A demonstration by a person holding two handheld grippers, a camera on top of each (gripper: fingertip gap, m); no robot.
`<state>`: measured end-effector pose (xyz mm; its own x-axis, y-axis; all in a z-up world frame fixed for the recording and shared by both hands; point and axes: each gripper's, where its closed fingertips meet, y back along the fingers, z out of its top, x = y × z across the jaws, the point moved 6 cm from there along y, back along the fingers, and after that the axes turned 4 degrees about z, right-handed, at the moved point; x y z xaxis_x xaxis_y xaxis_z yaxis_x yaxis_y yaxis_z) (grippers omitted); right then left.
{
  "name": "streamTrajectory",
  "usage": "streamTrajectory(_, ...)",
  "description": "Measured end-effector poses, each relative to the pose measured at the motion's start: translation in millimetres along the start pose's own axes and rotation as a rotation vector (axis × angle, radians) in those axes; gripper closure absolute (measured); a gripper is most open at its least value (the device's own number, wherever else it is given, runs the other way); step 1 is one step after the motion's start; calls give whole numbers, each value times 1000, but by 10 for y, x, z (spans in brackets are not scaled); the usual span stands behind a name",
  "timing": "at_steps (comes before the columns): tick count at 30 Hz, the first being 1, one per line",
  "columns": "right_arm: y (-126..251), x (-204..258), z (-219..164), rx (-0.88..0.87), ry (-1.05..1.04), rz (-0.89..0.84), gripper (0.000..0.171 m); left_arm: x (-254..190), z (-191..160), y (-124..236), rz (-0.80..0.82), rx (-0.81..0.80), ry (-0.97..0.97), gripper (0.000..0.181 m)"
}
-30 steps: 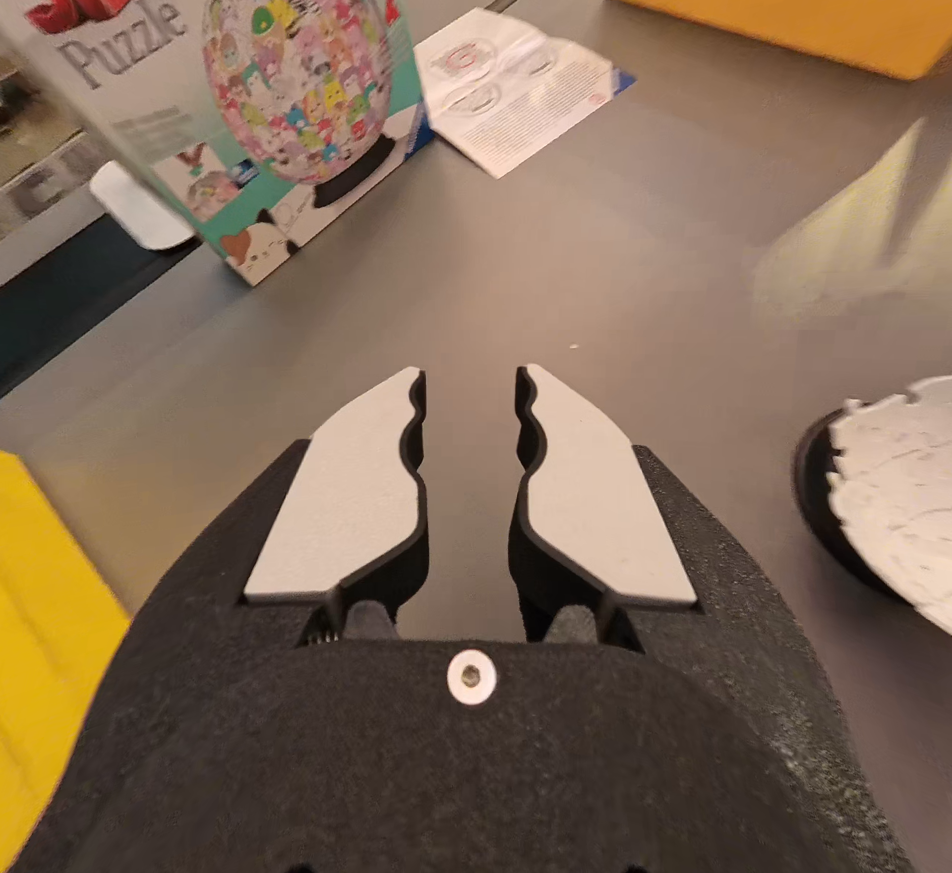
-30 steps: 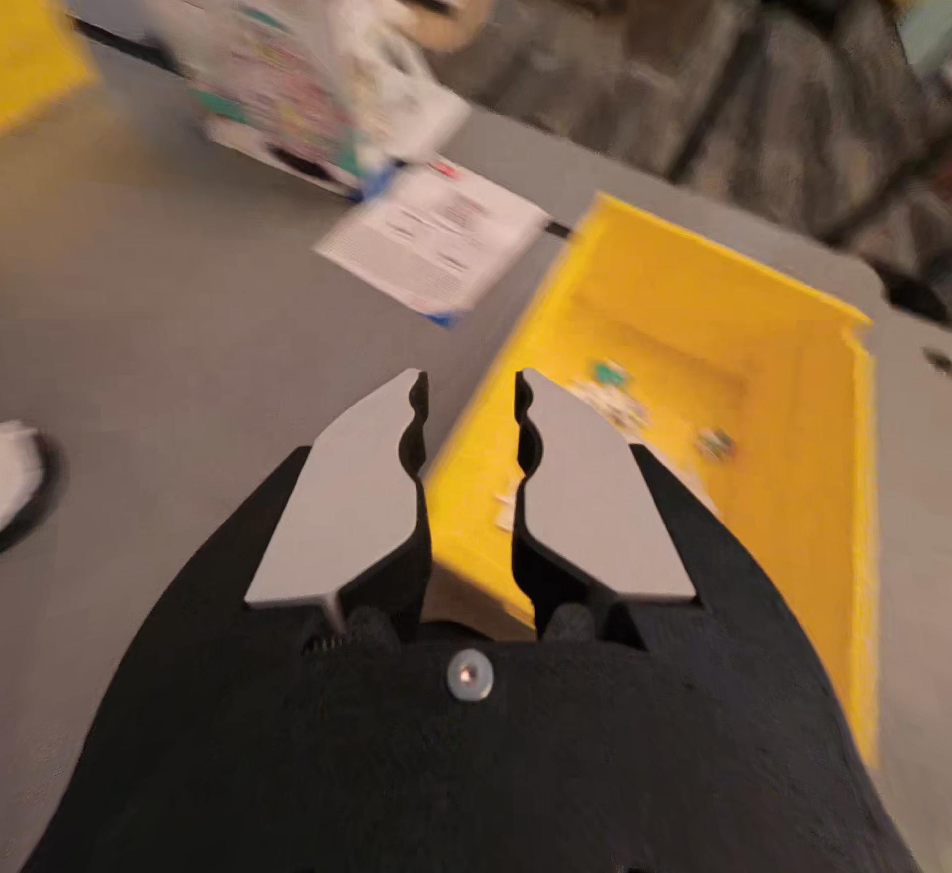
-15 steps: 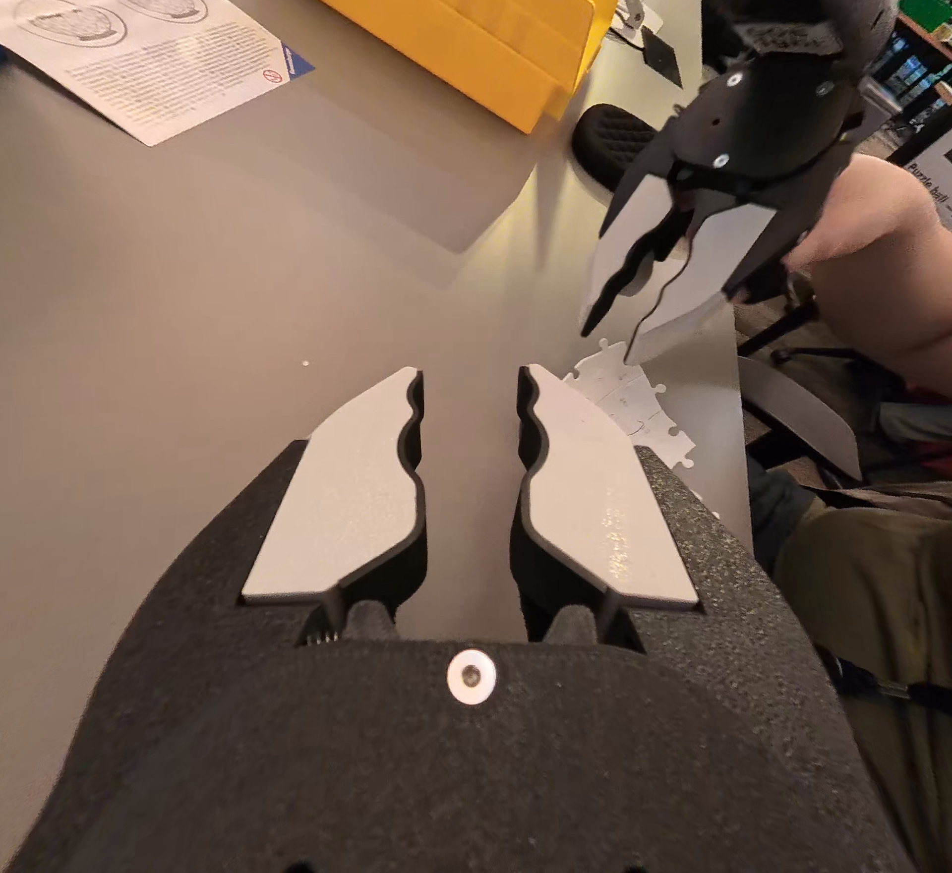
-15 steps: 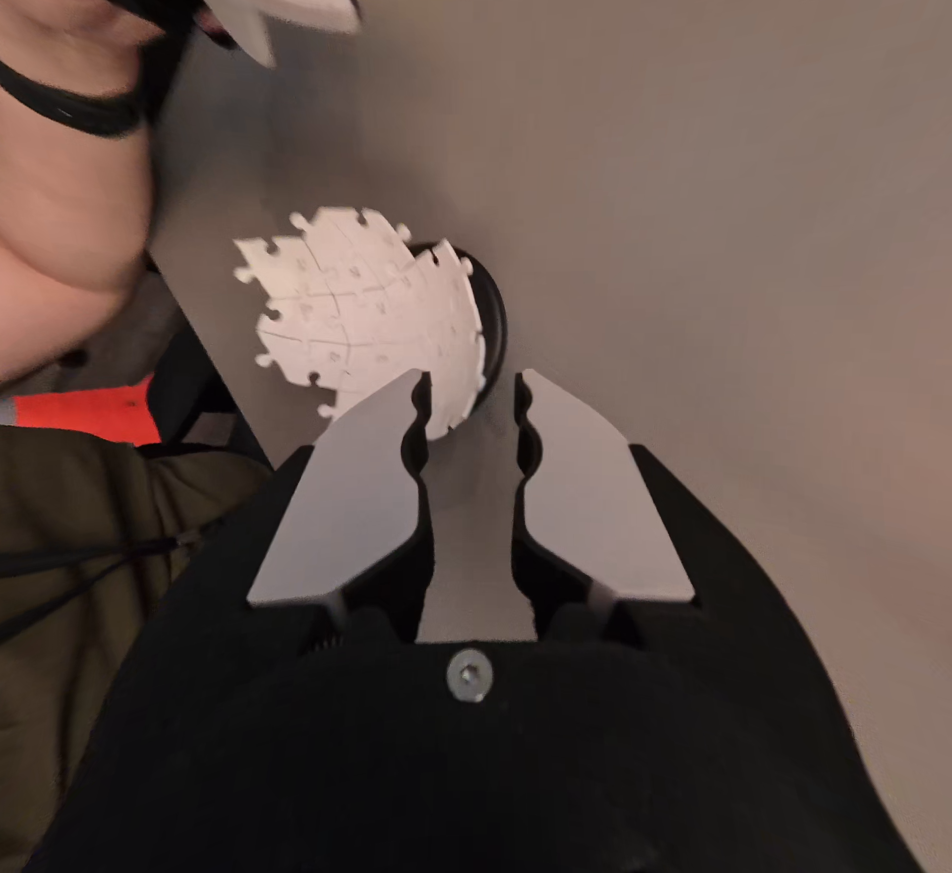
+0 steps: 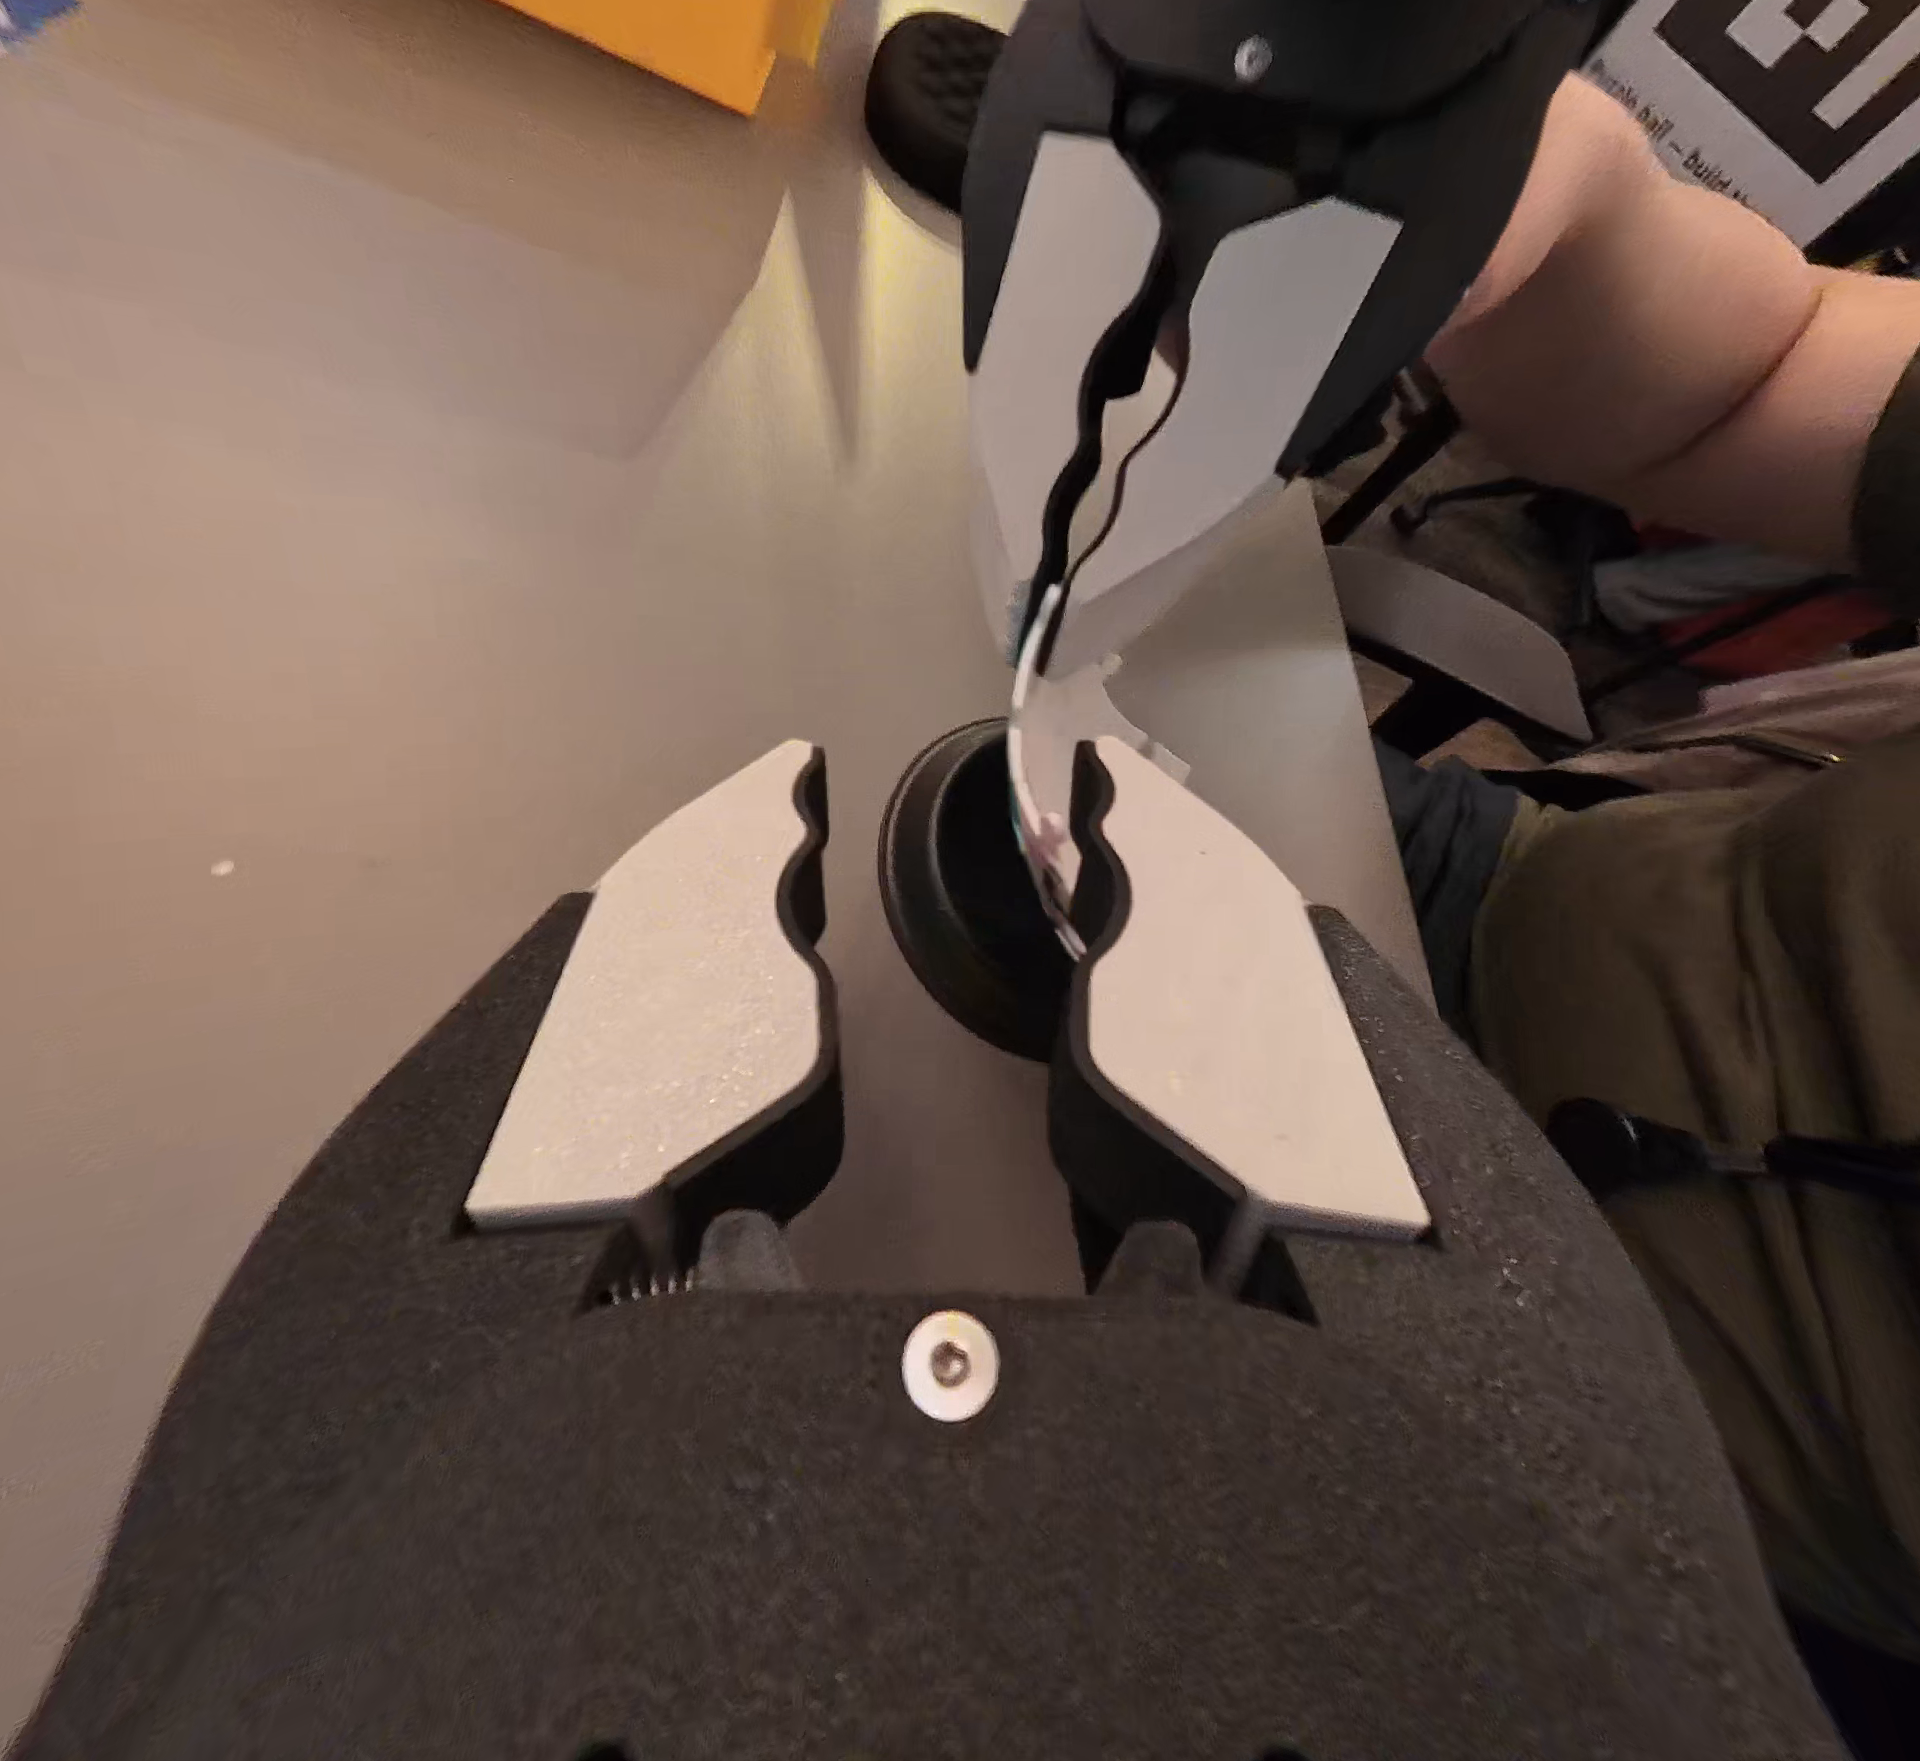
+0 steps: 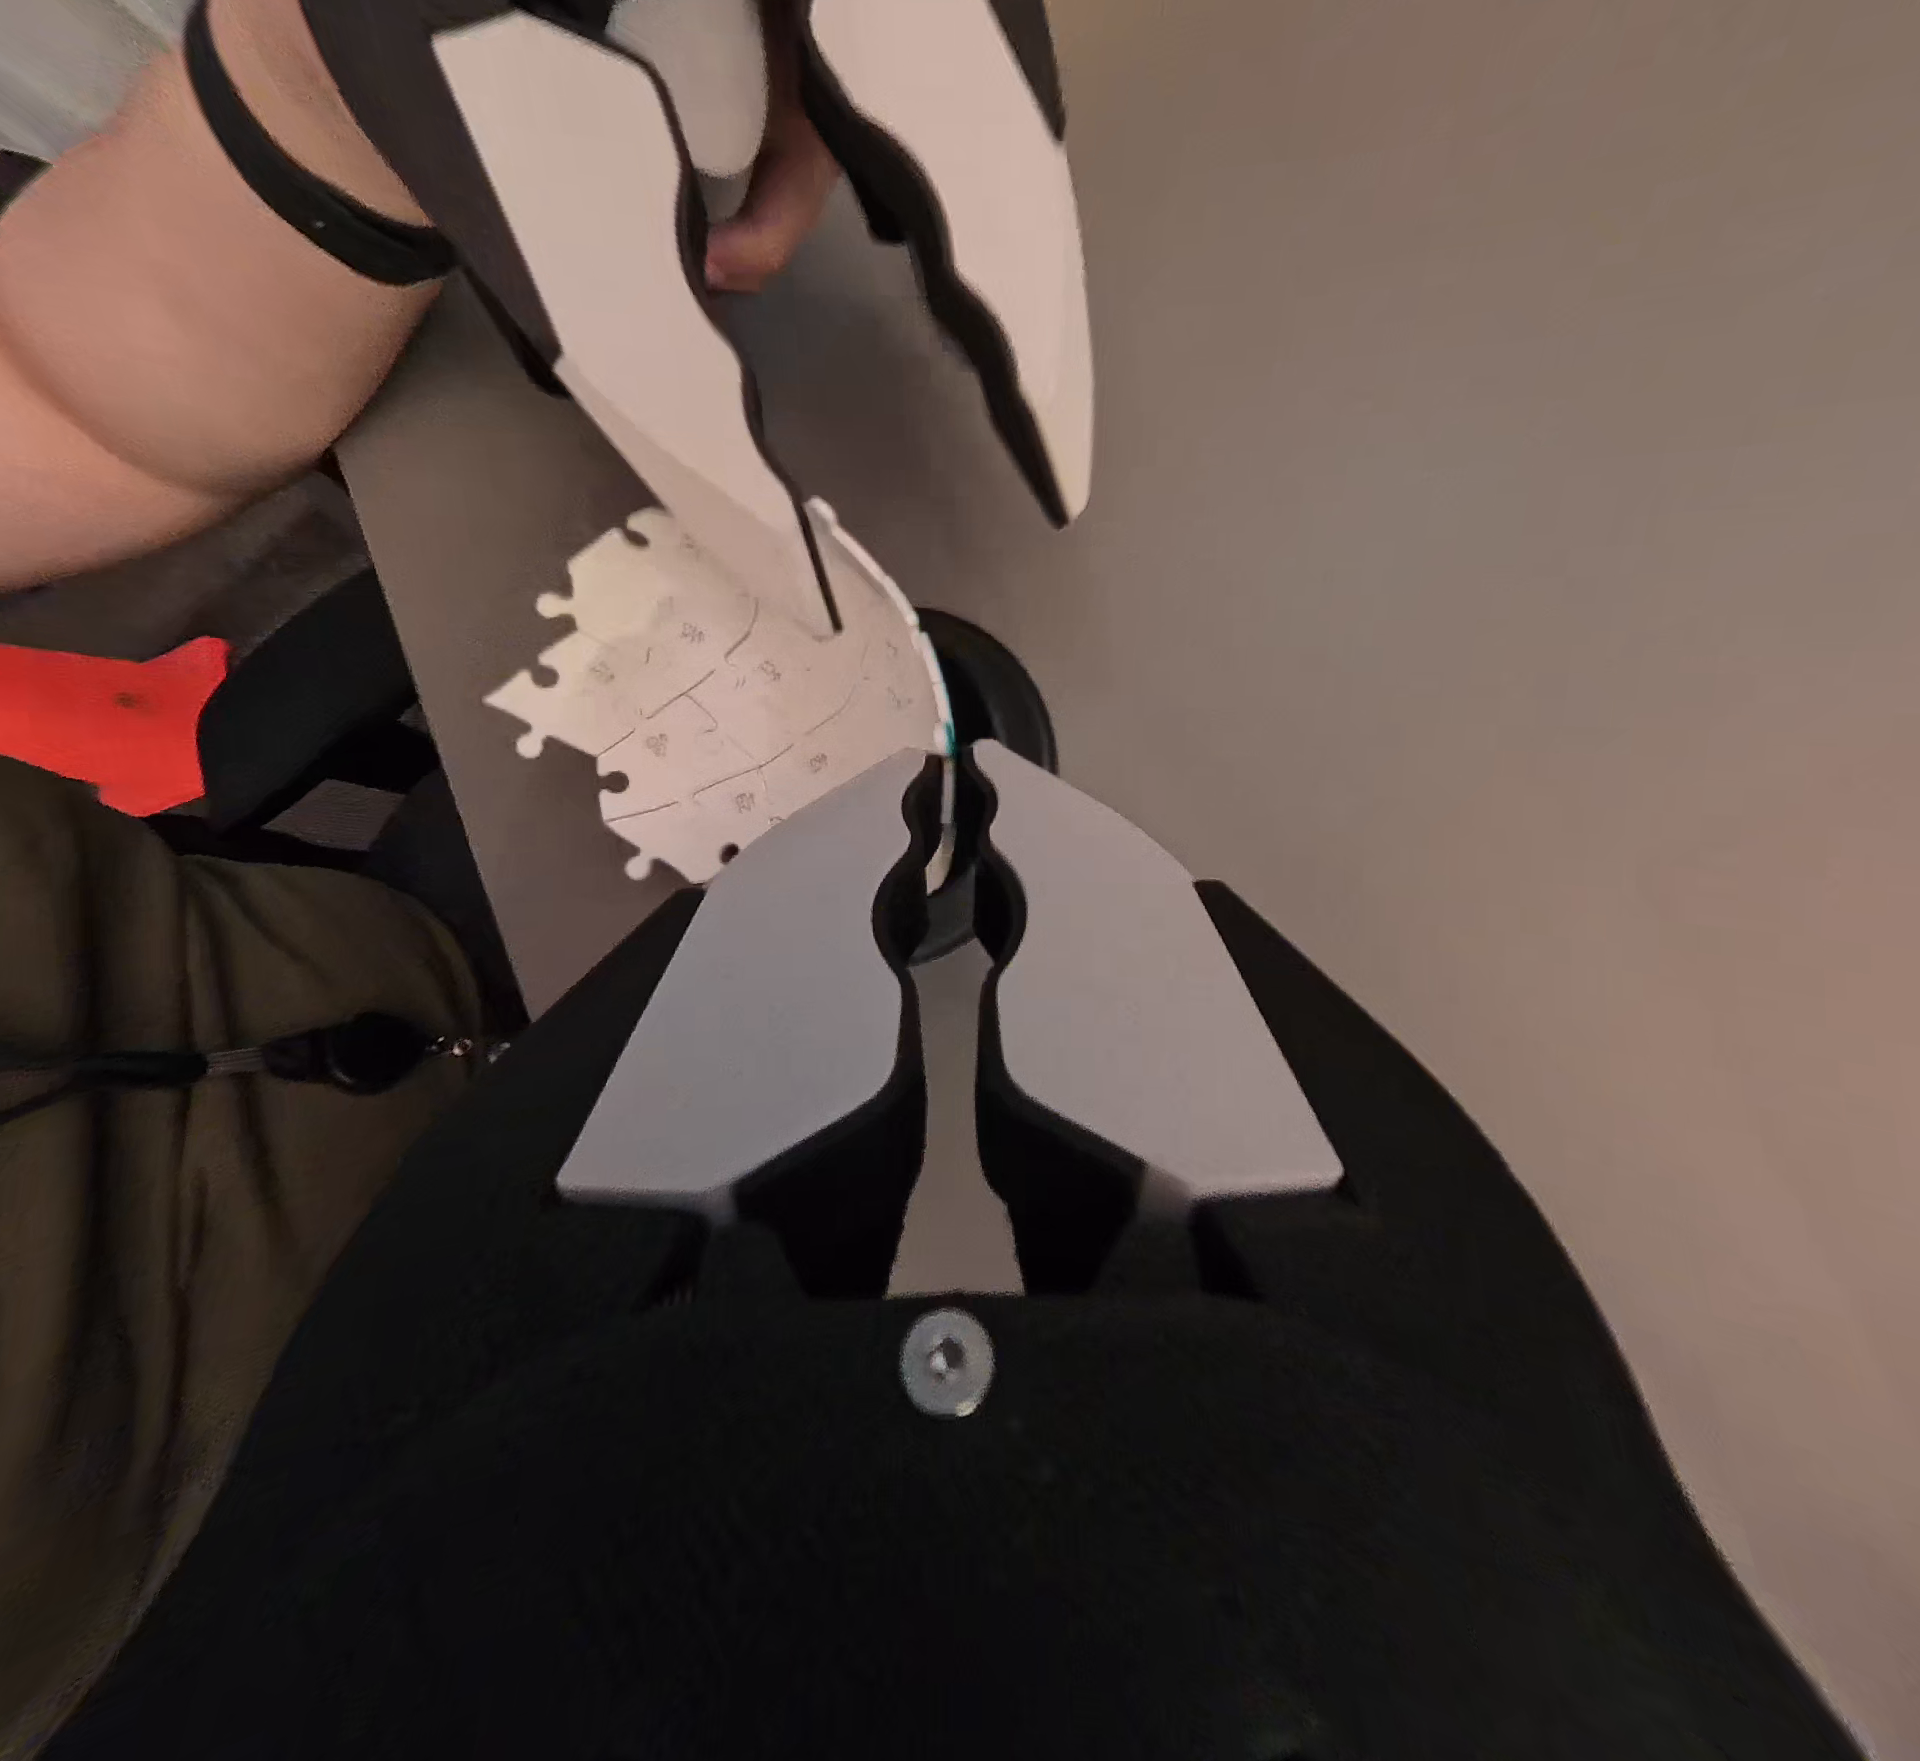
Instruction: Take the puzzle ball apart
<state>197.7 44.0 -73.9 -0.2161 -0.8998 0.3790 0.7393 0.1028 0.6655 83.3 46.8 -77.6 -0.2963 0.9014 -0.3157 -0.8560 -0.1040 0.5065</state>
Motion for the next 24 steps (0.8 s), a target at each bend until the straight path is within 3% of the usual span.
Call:
streamTrajectory(6, -14, 7, 58, -21, 53, -27, 168, -17, -71, -105, -4, 88, 24, 159)
streamTrajectory(11, -40, 61, 88, -14, 179, -57, 168, -78, -94, -157, -102, 129, 87, 178)
streamTrajectory(24, -11, 132, 60, -89, 369, -84, 168, -103, -72, -121, -130, 138, 102, 178)
